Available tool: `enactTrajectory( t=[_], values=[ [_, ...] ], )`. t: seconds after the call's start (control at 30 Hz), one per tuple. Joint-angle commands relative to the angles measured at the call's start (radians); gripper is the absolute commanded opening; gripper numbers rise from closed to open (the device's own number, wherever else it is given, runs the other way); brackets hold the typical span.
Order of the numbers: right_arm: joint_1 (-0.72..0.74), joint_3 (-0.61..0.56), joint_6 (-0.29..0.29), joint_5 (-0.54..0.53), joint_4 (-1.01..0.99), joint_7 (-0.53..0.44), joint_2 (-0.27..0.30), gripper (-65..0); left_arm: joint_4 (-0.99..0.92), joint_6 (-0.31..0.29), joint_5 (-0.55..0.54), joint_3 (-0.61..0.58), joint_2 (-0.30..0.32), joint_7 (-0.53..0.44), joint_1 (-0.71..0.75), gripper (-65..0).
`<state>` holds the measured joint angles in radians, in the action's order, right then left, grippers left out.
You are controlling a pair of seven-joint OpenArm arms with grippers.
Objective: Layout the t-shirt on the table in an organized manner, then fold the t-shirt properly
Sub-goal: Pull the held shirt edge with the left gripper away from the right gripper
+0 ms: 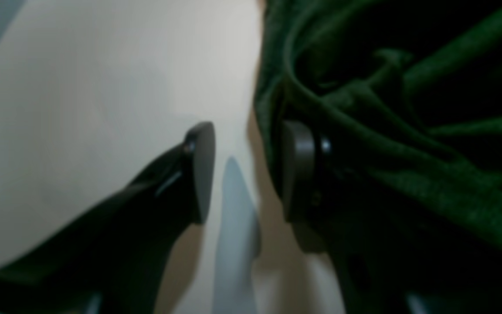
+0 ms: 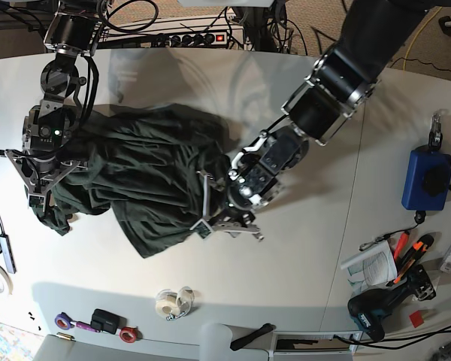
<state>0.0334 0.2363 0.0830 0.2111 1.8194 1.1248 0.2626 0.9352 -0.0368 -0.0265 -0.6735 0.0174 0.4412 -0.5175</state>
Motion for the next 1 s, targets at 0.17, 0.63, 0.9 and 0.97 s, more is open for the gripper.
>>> enactTrajectory(
  t=[0.17, 0.63, 0.9, 0.97],
  values=[
    [0.017, 0.005, 0.006, 0.014, 0.017, -0.026, 0.015, -65.0, 0.1, 0.041, 0.034, -0.002, 0.137, 0.159, 0.121, -41.6],
    [0.016, 0.005, 0.007, 0.014, 0.017, -0.029, 0.014, -65.0, 0.801, 0.039, -0.121, 0.012, 0.34, 0.264, 0.274, -41.6],
    [0.016, 0.005, 0.007, 0.014, 0.017, -0.029, 0.014, -65.0, 0.673, -0.068, -0.357, 0.164, 0.241, 0.196, 0.187, -41.6],
    [0.017, 0.005, 0.007, 0.014, 0.017, -0.029, 0.015, -65.0, 0.565, -0.101, -0.426, 0.207, 0.195, 0.194, 0.144, -41.6]
  ],
)
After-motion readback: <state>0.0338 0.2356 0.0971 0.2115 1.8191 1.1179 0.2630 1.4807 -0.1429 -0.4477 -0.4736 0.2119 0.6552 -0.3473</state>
